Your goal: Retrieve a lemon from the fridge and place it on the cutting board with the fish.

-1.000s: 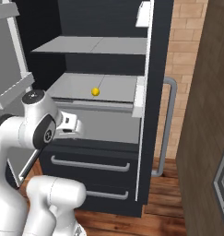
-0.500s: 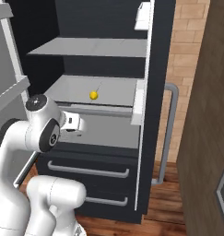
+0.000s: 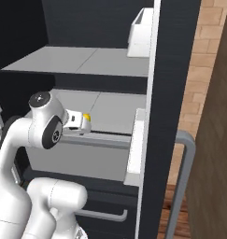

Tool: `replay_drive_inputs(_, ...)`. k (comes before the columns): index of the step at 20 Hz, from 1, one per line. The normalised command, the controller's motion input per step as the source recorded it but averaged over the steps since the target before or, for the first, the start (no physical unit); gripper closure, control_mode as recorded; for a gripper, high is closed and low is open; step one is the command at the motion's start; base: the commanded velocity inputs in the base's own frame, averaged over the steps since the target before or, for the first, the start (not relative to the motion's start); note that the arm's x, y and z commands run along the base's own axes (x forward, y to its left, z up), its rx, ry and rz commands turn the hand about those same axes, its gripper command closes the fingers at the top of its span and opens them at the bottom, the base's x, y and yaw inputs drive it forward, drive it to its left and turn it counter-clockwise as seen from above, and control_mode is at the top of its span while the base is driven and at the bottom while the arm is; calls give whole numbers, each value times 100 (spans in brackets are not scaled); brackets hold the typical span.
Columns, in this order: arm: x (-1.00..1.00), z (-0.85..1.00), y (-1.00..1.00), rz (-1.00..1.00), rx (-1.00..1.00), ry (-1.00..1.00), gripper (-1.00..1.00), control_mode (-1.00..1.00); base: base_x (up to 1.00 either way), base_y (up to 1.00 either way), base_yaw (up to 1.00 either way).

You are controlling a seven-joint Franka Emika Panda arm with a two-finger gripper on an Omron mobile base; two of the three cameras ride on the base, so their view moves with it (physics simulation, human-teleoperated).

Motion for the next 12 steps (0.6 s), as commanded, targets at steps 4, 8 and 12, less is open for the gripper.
replay_drive_inputs(4,0,0,0,0,0,0,-100,100,38,0,2)
replay_drive_inputs(8,0,0,0,0,0,0,-100,100,17,0,0)
replay_drive_inputs(12,6,0,2,0,0,-2,-100,-100,4,0,0)
